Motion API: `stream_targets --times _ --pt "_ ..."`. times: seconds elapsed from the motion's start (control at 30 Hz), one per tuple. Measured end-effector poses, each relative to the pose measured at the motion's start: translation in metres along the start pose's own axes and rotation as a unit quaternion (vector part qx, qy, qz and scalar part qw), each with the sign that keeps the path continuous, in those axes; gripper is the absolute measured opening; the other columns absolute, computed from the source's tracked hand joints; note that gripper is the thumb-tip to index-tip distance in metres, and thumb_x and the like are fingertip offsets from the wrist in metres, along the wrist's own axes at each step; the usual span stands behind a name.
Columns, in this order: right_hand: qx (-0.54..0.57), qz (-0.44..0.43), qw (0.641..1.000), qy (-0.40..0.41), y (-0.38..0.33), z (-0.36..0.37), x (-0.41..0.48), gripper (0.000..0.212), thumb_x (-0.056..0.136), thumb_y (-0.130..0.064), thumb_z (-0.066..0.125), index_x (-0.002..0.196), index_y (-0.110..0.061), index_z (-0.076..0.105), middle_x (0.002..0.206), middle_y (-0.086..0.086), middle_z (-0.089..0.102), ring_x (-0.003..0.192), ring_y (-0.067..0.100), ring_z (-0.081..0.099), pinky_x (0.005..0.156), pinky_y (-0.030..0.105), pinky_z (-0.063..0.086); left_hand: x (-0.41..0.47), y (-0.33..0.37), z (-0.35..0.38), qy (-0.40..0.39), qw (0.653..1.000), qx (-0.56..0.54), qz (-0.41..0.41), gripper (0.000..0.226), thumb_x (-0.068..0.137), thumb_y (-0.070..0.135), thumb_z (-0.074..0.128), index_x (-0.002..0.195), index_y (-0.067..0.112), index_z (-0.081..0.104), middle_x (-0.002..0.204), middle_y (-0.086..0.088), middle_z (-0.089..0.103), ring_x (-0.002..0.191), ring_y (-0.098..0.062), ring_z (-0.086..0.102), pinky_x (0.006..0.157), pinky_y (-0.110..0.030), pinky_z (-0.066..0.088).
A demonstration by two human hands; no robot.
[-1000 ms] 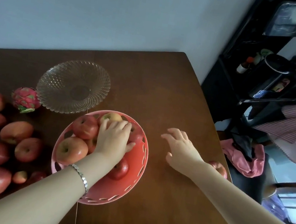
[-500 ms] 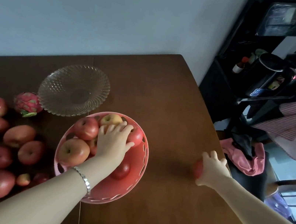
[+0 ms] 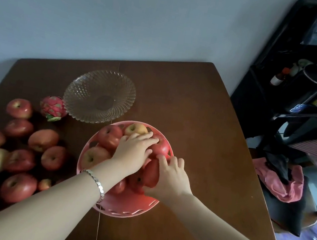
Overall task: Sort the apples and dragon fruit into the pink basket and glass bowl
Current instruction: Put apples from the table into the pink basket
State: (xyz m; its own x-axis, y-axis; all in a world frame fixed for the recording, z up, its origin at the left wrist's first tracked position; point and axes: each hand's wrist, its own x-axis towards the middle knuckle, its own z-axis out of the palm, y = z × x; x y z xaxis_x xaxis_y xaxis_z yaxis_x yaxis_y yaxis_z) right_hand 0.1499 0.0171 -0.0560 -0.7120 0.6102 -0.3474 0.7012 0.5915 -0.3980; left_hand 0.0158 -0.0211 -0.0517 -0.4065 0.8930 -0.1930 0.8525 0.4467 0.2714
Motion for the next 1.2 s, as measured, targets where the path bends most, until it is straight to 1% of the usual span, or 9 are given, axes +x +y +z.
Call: stream_targets --times 0.2,0.3,0.4,0.5,0.67,0.73,0.93,1.13,1.2 --pt "-0.023 -0.036 0.998 0.053 0.009 0.014 -0.002 0.087 0.065 -0.045 0.071 0.137 -0.014 0.034 0.138 0.005 0.039 0.124 0.027 0.037 0.101 0.034 0.033 -0.006 -0.002 0.004 -0.011 0.999 -0.032 0.012 0.05 0.096 0.03 0.045 0.143 0.033 0.032 0.157 0.009 0.02 0.14 -0.018 0.026 0.108 -0.038 0.025" --pt "-0.01 -0.049 0.999 0.014 0.015 0.009 -0.001 0.092 0.065 -0.051 0.073 0.138 -0.017 0.03 0.138 0.0 0.037 0.128 0.023 0.032 0.105 0.032 0.029 -0.021 -0.001 0.012 0.072 0.98 -0.183 -0.037 0.048 0.088 0.021 0.058 0.134 0.024 0.045 0.142 -0.001 0.042 0.127 -0.02 0.045 0.107 -0.036 0.035" --pt "0.039 -0.049 0.997 -0.041 0.02 -0.006 0.003 0.097 0.061 -0.045 0.078 0.14 -0.023 0.027 0.135 0.0 0.033 0.127 0.021 0.03 0.109 0.035 0.028 -0.04 0.008 0.016 -0.025 0.932 -0.337 -0.135 0.05 0.08 0.03 0.068 0.124 0.022 0.045 0.12 0.003 0.053 0.109 -0.014 0.053 0.094 -0.028 0.042" --pt "0.088 -0.083 0.993 -0.016 0.026 -0.029 0.015 0.071 0.071 -0.02 0.065 0.136 -0.027 0.036 0.132 0.0 0.034 0.122 0.022 0.032 0.107 0.04 0.035 -0.046 0.013 0.02 -0.078 0.937 -0.316 -0.129 0.05 0.083 0.036 0.065 0.126 0.019 0.045 0.113 0.007 0.054 0.108 -0.012 0.052 0.083 -0.019 0.034" --pt "-0.088 -0.212 0.969 -0.089 0.023 -0.06 0.048 0.071 0.08 -0.003 0.054 0.137 -0.043 0.036 0.153 -0.015 0.017 0.14 0.013 0.012 0.112 0.037 0.025 -0.044 0.015 0.023 -0.11 0.926 -0.323 -0.162 0.055 0.079 0.043 0.063 0.126 0.025 0.043 0.119 0.002 0.058 0.109 -0.018 0.055 0.087 -0.026 0.04" --pt "-0.154 -0.238 0.952 -0.12 0.018 -0.064 0.059 0.071 0.083 -0.001 0.05 0.138 -0.043 0.033 0.155 -0.015 0.014 0.142 0.013 0.014 0.11 0.038 0.031 -0.045 0.017 0.025 -0.135 0.924 -0.309 -0.18 0.069 0.068 0.047 0.069 0.128 0.031 0.038 0.12 0.004 0.053 0.111 -0.019 0.053 0.09 -0.029 0.041" --pt "-0.234 -0.285 0.924 -0.107 0.017 -0.067 0.072 0.064 0.089 -0.003 0.045 0.135 -0.047 0.036 0.154 -0.015 0.021 0.138 0.016 0.026 0.095 0.037 0.047 -0.047 0.029 0.03 -0.031 0.933 -0.296 -0.203 0.065 0.061 0.038 0.075 0.118 0.028 0.046 0.115 0.009 0.057 0.11 -0.018 0.056 0.088 -0.029 0.045" --pt "-0.195 -0.282 0.934 -0.102 0.024 -0.061 0.078 0.066 0.089 0.002 0.045 0.134 -0.045 0.04 0.152 -0.014 0.025 0.134 0.015 0.029 0.096 0.034 0.046 -0.051 0.037 0.034 0.045 0.849 -0.407 -0.334 0.071 0.06 0.042 0.078 0.122 0.028 0.048 0.122 -0.003 0.052 0.106 -0.023 0.056 0.079 -0.027 0.042" --pt "-0.193 -0.283 0.934 -0.103 0.024 -0.06 0.079 0.066 0.087 0.003 0.047 0.134 -0.044 0.042 0.151 -0.013 0.027 0.133 0.015 0.03 0.096 0.035 0.047 -0.052 0.043 0.034 0.035 0.851 -0.398 -0.342 0.072 0.06 0.046 0.078 0.121 0.026 0.044 0.122 -0.005 0.049 0.107 -0.027 0.056 0.078 -0.027 0.04"
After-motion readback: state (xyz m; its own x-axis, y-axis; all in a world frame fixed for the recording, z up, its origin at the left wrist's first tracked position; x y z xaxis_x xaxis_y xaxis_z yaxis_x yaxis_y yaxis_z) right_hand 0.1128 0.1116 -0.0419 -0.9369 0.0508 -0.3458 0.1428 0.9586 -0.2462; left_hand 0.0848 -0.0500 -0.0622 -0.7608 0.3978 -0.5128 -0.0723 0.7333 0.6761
